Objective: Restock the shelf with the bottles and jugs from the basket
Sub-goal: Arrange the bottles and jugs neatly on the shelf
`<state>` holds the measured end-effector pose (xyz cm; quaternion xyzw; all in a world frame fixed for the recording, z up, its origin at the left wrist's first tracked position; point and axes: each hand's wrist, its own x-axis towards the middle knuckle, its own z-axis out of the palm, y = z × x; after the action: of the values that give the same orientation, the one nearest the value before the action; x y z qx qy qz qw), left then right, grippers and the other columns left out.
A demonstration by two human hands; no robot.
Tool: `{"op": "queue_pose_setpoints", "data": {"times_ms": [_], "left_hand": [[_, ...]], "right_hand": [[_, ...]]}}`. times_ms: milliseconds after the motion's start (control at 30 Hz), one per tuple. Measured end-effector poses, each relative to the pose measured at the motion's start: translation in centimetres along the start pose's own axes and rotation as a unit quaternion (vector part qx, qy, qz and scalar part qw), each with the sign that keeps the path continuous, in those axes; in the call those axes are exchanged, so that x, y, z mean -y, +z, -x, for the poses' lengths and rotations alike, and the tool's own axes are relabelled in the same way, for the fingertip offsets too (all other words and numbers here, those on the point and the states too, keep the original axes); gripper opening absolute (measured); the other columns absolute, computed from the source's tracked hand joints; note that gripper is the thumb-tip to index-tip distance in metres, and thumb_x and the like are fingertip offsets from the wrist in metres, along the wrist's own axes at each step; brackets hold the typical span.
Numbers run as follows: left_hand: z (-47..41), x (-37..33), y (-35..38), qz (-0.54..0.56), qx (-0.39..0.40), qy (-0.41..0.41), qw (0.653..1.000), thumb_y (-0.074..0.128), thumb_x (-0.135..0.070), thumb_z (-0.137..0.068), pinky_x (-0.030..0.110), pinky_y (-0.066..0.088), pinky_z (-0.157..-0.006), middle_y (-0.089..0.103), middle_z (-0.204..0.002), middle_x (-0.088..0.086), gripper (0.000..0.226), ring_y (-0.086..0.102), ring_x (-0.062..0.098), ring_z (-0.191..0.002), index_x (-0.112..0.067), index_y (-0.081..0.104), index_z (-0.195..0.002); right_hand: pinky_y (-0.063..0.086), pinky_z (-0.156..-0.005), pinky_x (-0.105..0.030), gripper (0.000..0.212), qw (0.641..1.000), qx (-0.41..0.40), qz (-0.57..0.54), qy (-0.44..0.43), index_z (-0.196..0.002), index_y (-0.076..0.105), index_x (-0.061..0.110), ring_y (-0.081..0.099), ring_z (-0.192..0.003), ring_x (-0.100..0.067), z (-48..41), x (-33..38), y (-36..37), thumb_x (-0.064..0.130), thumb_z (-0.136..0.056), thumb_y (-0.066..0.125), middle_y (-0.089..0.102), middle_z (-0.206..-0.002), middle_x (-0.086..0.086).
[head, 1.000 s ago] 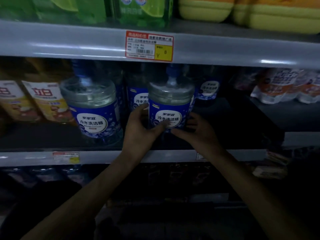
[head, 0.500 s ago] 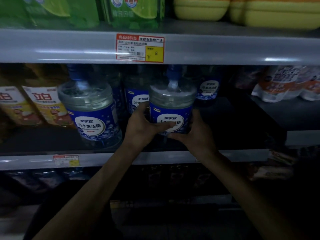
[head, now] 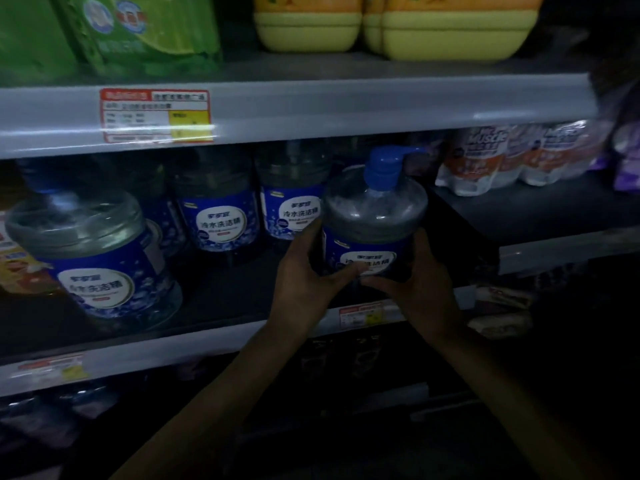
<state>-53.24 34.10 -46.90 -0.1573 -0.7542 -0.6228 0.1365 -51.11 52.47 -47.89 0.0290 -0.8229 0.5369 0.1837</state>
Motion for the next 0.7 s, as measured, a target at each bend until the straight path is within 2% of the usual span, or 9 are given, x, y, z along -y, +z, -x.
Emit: {"op": "queue_pose_setpoints", "data": {"times_ms": [67, 167, 333, 400, 500, 600, 700], "left_hand": [[-1.0, 0.1, 1.0, -0.001, 0.012, -0.004, 1.000, 0.089, -0.024, -0.080, 0.018, 0.052, -0.101, 0.063, -0.139, -0.011, 0.078, 0.058, -0.006, -0.124, -0.022, 0.051, -0.148], [-2.6, 0.5, 1.9, -0.002, 0.027, -0.013, 1.000, 0.087, -0.024, -0.082, 0.026, 0.057, -0.099, 0.067, -0.135, -0.009, 0.070, 0.063, -0.003, -0.118, -0.021, 0.055, -0.144], [-4.3, 1.4, 2.5, -0.053, 0.030, 0.005, 0.998, 0.085, -0.020, -0.084, 0.019, 0.055, -0.098, 0.067, -0.135, -0.008, 0.068, 0.064, 0.000, -0.119, -0.022, 0.054, -0.144], [-4.4, 2.2, 2.6, -0.050, 0.015, -0.025, 0.998, 0.083, -0.019, -0.087, 0.019, 0.055, -0.096, 0.070, -0.130, -0.008, 0.057, 0.065, 0.000, -0.116, -0.021, 0.060, -0.138], [-4.2, 3.6, 2.9, -0.062, -0.025, -0.108, 0.992, 0.078, -0.024, -0.091, 0.035, 0.057, -0.096, 0.074, -0.112, -0.006, 0.028, 0.068, 0.006, -0.105, -0.019, 0.071, -0.117], [-4.1, 3.3, 3.5, -0.007, -0.033, -0.166, 0.986, 0.078, -0.026, -0.091, 0.031, 0.056, -0.092, 0.071, -0.097, -0.011, 0.016, 0.066, 0.003, -0.095, -0.027, 0.068, -0.103], [-4.2, 2.7, 4.1, 0.047, -0.017, -0.185, 0.981, 0.076, -0.025, -0.092, 0.033, 0.054, -0.101, 0.071, -0.114, -0.007, 0.037, 0.066, 0.009, -0.109, -0.023, 0.065, -0.127]], "right_hand": [[0.047, -0.079, -0.002, 0.090, 1.000, 0.003, -0.011, 0.014, -0.135, 0.039, 0.045, 0.057, -0.102, 0.023, -0.9, -0.7, -0.5, 0.022, -0.068, 0.093, 0.056, -0.114, 0.039], [0.051, -0.083, -0.007, 0.094, 1.000, 0.013, -0.003, 0.025, -0.142, 0.042, 0.042, 0.060, -0.104, 0.018, -2.6, -1.4, -0.9, 0.022, -0.066, 0.094, 0.060, -0.111, 0.041], [0.045, -0.074, 0.002, 0.092, 0.999, 0.022, 0.002, 0.030, -0.148, 0.045, 0.026, 0.055, -0.095, 0.028, -5.0, -1.8, -1.3, 0.012, -0.069, 0.092, 0.059, -0.115, 0.031], [0.042, -0.073, 0.004, 0.090, 0.999, 0.005, 0.011, 0.037, -0.148, 0.044, 0.027, 0.057, -0.096, 0.022, -5.3, -1.9, -1.0, 0.014, -0.072, 0.090, 0.060, -0.122, 0.022], [0.039, -0.069, 0.007, 0.083, 0.997, -0.051, 0.023, 0.054, -0.147, 0.044, 0.022, 0.057, -0.105, 0.003, -5.3, -2.1, 0.2, 0.016, -0.077, 0.087, 0.058, -0.125, 0.015], [0.040, -0.064, 0.006, 0.076, 0.992, -0.102, 0.037, 0.064, -0.136, 0.048, 0.020, 0.058, -0.097, 0.001, -5.5, -2.3, 1.2, 0.017, -0.073, 0.090, 0.062, -0.122, 0.010], [0.040, -0.065, 0.004, 0.072, 0.990, -0.117, 0.039, 0.075, -0.133, 0.051, 0.018, 0.059, -0.102, -0.002, -6.4, -2.6, 1.8, 0.016, -0.072, 0.090, 0.066, -0.128, 0.004]]}}
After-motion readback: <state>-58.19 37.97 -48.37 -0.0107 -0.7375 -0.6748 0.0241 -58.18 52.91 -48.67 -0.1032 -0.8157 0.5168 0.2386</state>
